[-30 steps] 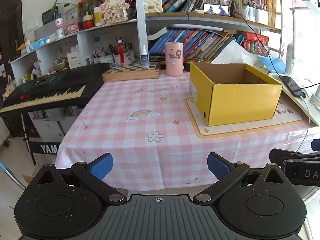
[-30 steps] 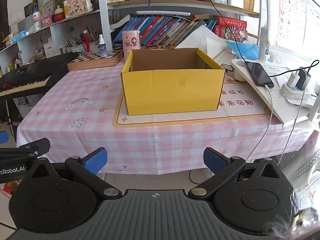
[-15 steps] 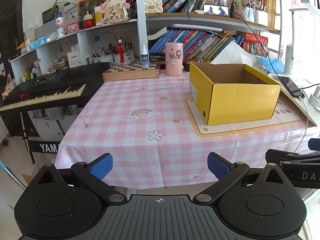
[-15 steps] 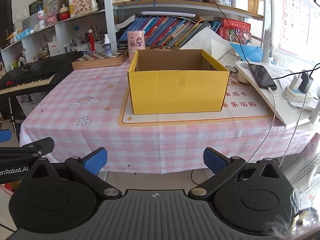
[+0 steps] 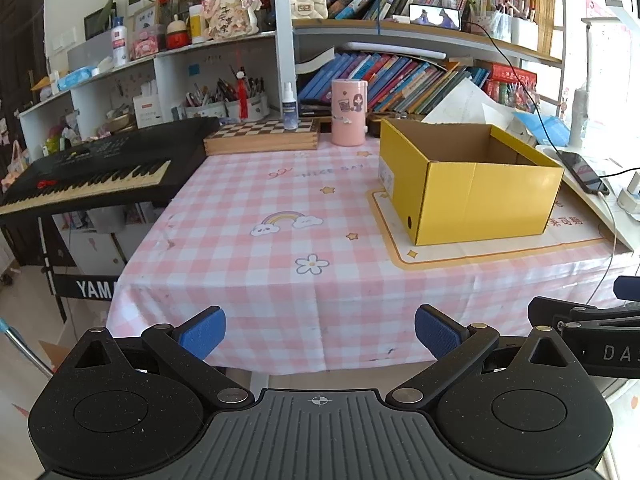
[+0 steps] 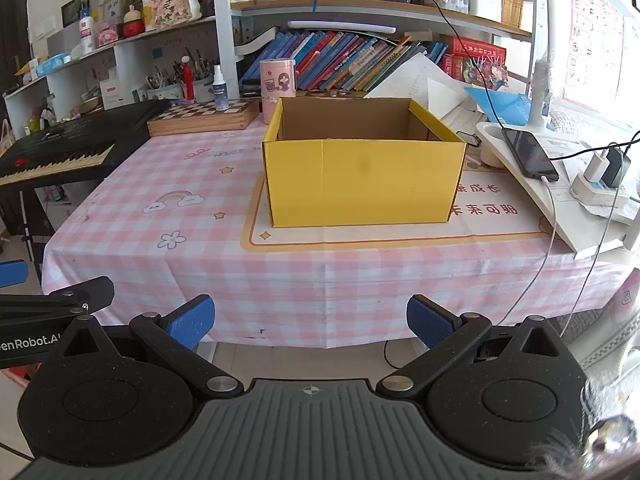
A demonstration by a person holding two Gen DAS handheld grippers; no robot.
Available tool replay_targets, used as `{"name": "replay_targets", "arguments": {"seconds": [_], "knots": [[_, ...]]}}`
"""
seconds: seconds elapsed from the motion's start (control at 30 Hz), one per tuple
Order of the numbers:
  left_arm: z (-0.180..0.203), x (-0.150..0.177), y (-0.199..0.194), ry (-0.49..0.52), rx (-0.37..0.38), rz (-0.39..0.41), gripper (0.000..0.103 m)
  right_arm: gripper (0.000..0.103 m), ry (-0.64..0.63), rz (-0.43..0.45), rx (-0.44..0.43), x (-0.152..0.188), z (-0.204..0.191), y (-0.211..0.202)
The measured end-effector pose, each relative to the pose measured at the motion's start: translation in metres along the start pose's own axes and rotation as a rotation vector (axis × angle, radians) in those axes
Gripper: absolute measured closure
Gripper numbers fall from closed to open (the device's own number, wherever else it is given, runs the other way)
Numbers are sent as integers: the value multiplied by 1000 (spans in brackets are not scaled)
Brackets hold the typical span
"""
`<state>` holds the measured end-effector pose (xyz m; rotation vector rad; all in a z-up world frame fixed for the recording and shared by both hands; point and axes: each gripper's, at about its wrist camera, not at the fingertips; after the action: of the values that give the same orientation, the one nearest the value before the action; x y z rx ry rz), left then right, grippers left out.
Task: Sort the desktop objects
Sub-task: 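Withdraw both open tools from the yellow box back over the table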
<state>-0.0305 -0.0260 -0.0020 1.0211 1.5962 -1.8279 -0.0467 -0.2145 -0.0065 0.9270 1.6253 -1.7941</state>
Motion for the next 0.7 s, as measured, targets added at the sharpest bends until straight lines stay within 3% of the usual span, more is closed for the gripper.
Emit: {"name": "replay_targets", "arguments": {"seconds": [0.7], "knots": [[-6,1,1,-11,4,8,1,0,-6,-7,-5,-2,-5,2]]}}
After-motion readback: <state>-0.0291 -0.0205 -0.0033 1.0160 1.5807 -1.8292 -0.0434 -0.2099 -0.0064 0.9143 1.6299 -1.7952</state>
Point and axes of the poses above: each gripper's, at about its wrist camera, not at the fingertips, and y roughly the way its jaws point, z to its right, x to its underside, and after that the axes turned 7 degrees about x, right-handed
